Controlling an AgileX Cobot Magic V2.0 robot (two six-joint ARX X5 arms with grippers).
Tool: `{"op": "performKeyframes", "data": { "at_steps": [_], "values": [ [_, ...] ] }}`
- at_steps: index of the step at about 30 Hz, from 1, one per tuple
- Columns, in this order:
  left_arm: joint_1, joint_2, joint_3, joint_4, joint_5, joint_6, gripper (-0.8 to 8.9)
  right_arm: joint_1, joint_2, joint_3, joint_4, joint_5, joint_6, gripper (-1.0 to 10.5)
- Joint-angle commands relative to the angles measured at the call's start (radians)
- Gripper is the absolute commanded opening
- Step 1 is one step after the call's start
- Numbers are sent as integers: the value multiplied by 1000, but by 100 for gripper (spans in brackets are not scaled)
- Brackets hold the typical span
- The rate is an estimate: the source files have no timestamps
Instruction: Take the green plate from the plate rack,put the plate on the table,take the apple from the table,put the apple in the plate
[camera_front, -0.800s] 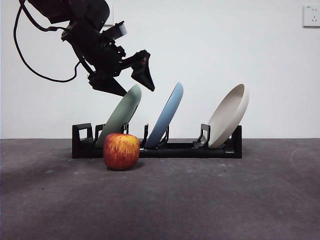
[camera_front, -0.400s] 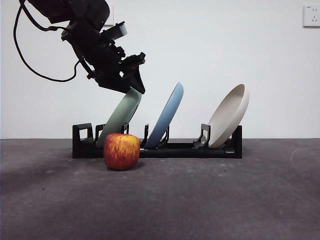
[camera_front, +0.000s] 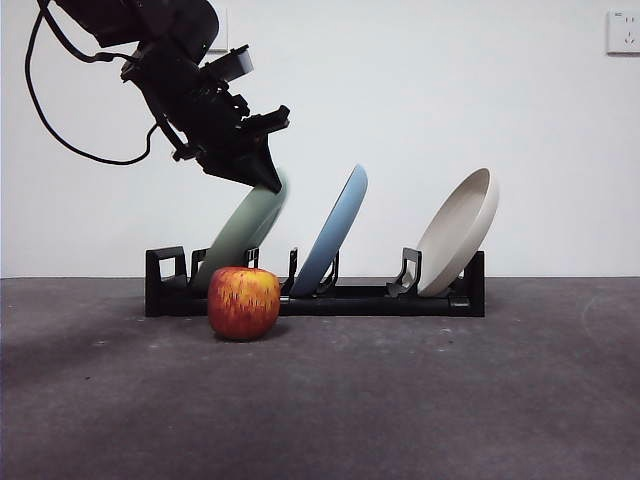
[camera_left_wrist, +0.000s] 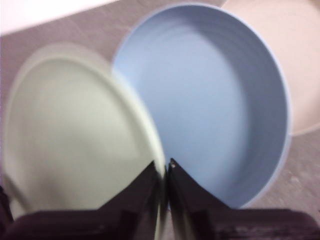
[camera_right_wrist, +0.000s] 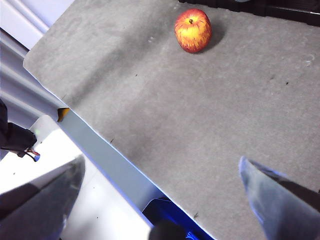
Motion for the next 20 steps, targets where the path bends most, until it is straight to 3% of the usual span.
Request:
{"op": "performKeyframes", "data": {
  "at_steps": [1, 11, 20],
  "values": [
    [-2, 11, 0, 12, 0, 21, -9, 2, 0, 4, 2, 1, 4, 657],
    [10, -8, 3, 19, 2, -44, -9, 2, 0, 4, 2, 0, 4, 657],
    [32, -88, 59, 19, 68, -97, -9, 2, 0, 4, 2, 0, 3, 657]
  ]
}}
